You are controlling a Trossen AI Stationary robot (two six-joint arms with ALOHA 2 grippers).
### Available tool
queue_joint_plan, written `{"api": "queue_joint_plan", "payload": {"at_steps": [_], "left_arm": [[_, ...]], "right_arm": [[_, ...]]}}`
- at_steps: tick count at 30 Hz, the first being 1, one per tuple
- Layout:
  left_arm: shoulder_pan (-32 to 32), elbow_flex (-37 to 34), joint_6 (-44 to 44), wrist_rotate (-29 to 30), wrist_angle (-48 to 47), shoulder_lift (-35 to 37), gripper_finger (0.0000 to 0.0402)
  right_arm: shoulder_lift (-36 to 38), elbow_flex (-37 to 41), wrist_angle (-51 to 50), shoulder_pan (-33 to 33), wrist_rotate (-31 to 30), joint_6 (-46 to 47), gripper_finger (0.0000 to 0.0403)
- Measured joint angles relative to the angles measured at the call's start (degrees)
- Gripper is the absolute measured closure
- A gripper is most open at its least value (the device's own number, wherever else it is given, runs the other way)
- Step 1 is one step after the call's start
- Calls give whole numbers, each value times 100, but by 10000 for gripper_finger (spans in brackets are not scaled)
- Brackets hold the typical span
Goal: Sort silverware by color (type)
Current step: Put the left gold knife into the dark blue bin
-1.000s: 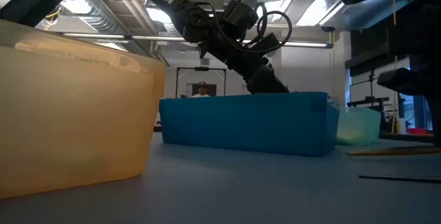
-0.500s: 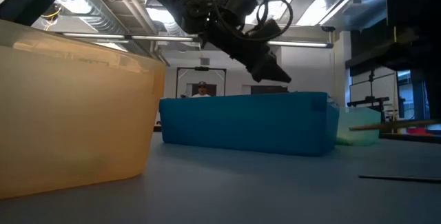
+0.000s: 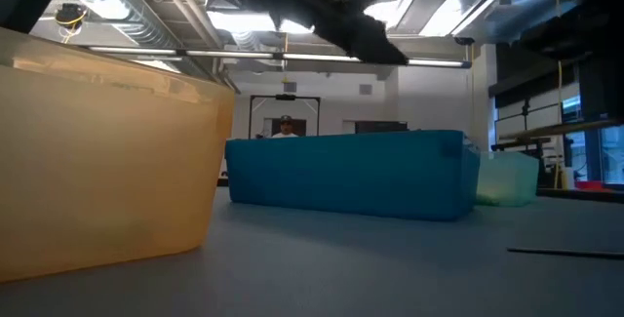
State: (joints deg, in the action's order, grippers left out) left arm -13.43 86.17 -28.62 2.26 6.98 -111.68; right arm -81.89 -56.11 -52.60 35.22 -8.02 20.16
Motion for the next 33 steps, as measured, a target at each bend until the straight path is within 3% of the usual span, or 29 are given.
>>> {"api": "queue_joint_plan", "payload": {"at_steps": [15,24,33], "left_arm": [[201,-4,2,20,-1494,1354,318],[530,-5,20,689,-2231,1977,318],[826,-7,617,750,-3391,2558,318]], "right_arm": [[2,-574,-364,-100,-319,-522,403],[2,-867,-374,-717,-292,-784,403],[4,-911,64,-1420,-143,-1264,403]]}}
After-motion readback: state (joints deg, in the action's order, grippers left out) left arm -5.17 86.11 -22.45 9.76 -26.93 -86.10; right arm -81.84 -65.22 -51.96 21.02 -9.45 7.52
